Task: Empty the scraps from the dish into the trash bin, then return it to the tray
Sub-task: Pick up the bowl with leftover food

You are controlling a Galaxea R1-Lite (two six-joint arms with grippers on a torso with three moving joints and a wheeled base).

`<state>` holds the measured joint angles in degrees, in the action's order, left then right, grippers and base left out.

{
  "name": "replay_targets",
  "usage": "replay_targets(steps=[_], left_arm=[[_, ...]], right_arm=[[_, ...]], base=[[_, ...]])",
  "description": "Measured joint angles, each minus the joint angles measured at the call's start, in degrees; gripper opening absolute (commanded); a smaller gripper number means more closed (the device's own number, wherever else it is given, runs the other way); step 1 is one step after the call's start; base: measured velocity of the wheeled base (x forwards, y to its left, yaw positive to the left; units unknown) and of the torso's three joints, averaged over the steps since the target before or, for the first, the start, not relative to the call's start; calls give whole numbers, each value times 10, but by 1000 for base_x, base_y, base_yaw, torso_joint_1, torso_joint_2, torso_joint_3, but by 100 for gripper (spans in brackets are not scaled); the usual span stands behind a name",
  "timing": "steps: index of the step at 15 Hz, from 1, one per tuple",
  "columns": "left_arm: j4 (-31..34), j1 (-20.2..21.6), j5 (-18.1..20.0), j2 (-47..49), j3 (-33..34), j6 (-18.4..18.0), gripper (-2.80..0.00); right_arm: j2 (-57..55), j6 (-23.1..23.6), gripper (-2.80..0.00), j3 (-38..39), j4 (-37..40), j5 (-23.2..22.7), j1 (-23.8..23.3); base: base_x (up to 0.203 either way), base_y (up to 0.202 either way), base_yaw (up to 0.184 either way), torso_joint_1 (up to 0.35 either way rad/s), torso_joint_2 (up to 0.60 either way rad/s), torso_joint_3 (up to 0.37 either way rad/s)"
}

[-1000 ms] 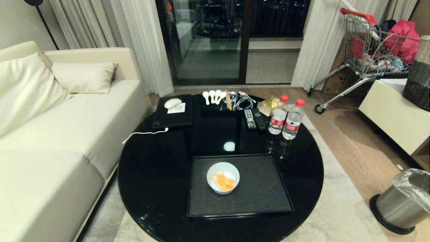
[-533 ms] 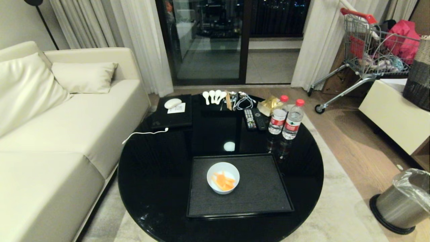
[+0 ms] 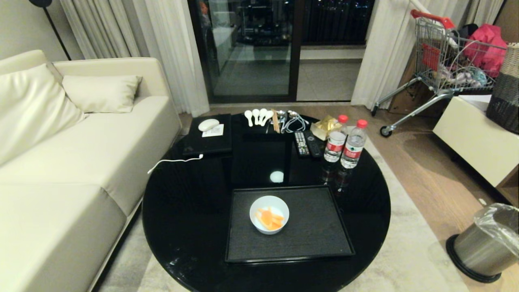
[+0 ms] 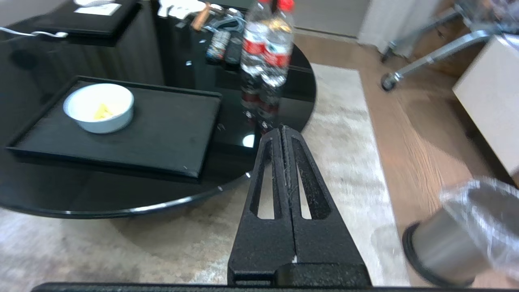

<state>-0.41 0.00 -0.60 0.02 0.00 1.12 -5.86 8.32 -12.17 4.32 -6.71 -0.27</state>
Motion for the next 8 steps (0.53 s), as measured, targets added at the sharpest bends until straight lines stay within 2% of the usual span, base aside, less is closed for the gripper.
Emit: replay_targets(steps=[5, 8], left_arm=[[0, 0, 0, 0, 0, 0, -280], [0, 0, 0, 0, 0, 0, -280]], right_arm=[[-174, 6, -280, -112, -15, -43, 5], [-298, 7, -280, -172, -28, -70, 47]], base=[[0, 0, 0, 0, 0, 0], [0, 0, 0, 0, 0, 0]])
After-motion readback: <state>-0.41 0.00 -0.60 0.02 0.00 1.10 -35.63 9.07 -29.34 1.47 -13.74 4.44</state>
